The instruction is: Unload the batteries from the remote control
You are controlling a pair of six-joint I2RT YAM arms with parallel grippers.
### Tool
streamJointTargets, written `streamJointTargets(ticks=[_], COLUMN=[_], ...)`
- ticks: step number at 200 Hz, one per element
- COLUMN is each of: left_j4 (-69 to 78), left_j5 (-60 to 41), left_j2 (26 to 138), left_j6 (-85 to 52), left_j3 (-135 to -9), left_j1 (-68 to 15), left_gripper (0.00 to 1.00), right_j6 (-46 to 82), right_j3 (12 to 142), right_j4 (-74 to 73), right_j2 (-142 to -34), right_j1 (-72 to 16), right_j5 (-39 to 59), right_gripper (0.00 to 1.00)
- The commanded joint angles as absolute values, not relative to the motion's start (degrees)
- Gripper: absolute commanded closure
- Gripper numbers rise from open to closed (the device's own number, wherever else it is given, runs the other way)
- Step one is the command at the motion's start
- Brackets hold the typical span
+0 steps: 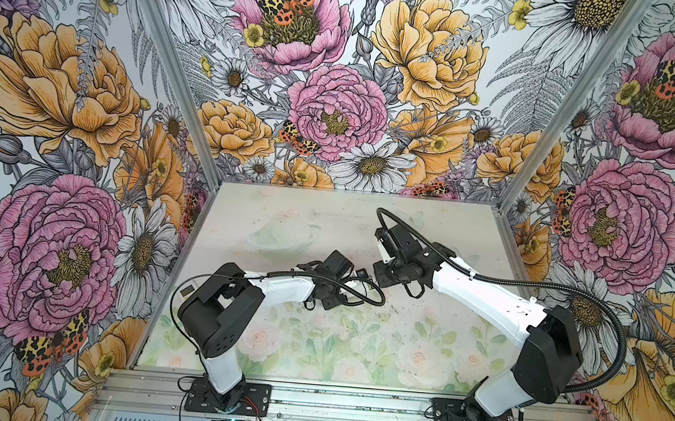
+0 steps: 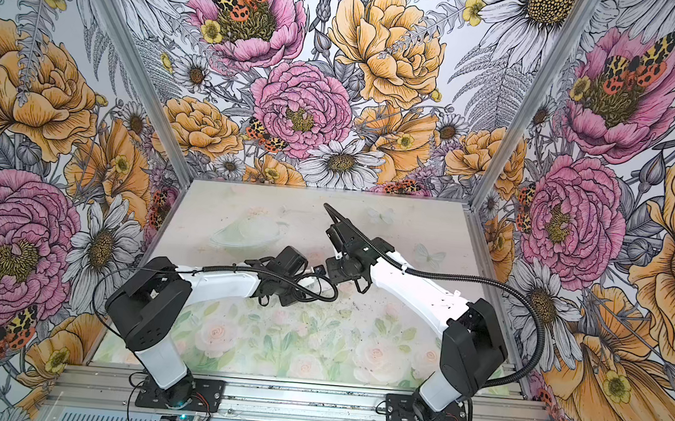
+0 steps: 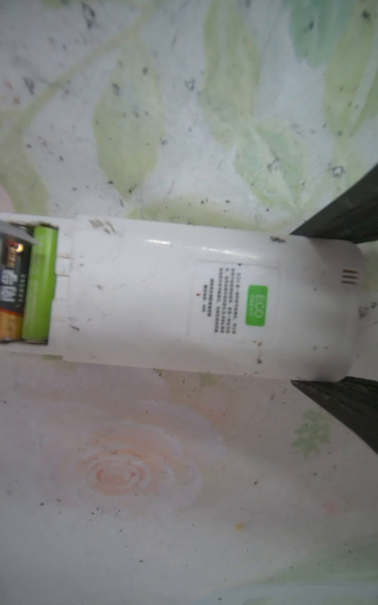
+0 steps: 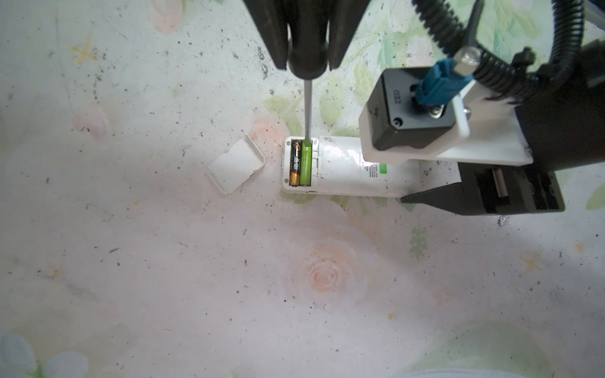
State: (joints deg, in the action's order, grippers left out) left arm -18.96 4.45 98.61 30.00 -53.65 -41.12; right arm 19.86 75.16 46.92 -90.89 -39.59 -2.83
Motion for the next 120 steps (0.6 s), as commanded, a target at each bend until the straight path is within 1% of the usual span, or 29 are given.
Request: streamJointTargets(ticks=[1,120], left_j4=[-20.48,-20.48], left_j5=[3.25,3.33], left_j2=[100.28,100.53], left_j6=[30.92,30.9], left_j3=[-52.38,-52.64], left_j1=[-40.87,-40.78], left_gripper=[0.97,0.97], right_j6=[19.87,21.02], right_j3=[74.97,73.73], right_j4=[45.62,46.33], right_j2=[-91.67,-90.68], right_j1=[-40.08,-40.12], right_j5=[-3.56,-3.19], right_gripper=[1.0,1.0])
